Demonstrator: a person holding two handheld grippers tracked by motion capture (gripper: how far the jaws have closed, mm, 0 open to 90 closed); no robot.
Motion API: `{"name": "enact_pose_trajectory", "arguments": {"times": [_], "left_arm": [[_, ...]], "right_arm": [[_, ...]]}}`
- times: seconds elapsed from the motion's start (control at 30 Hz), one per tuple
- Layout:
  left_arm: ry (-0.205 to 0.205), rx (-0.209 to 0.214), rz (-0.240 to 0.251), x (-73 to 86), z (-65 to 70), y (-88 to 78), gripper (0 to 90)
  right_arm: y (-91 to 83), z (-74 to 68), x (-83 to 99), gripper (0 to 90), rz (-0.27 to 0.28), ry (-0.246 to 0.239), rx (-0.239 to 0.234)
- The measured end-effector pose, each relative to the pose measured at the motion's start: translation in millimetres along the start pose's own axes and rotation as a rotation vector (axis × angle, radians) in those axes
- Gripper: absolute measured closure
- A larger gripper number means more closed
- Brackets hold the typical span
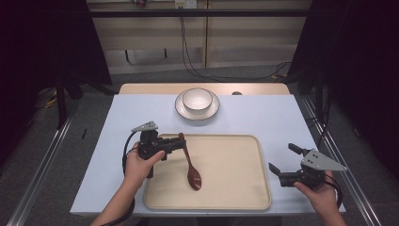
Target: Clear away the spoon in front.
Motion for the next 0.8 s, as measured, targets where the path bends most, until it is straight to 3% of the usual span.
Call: {"name": "enact_pose_trajectory", "arguments": {"times": [0.8], "left_arm": [[0.040,-0.052,0.008,-3.0,-5.6,-1.5,59.1]], "right_arm": [[-0.8,-1.6,0.3,2.1,-0.003,-0.004,-0.002]]}}
Point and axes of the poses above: each handheld gripper's, and its own axes: y roughly forward along the jaws, x roughly out of its underside, z roughly to its right, the point moved 6 cm from there along y, roughly forward along the jaws, and after that the axes turned 3 degrees about y, right-handed, at the moved point
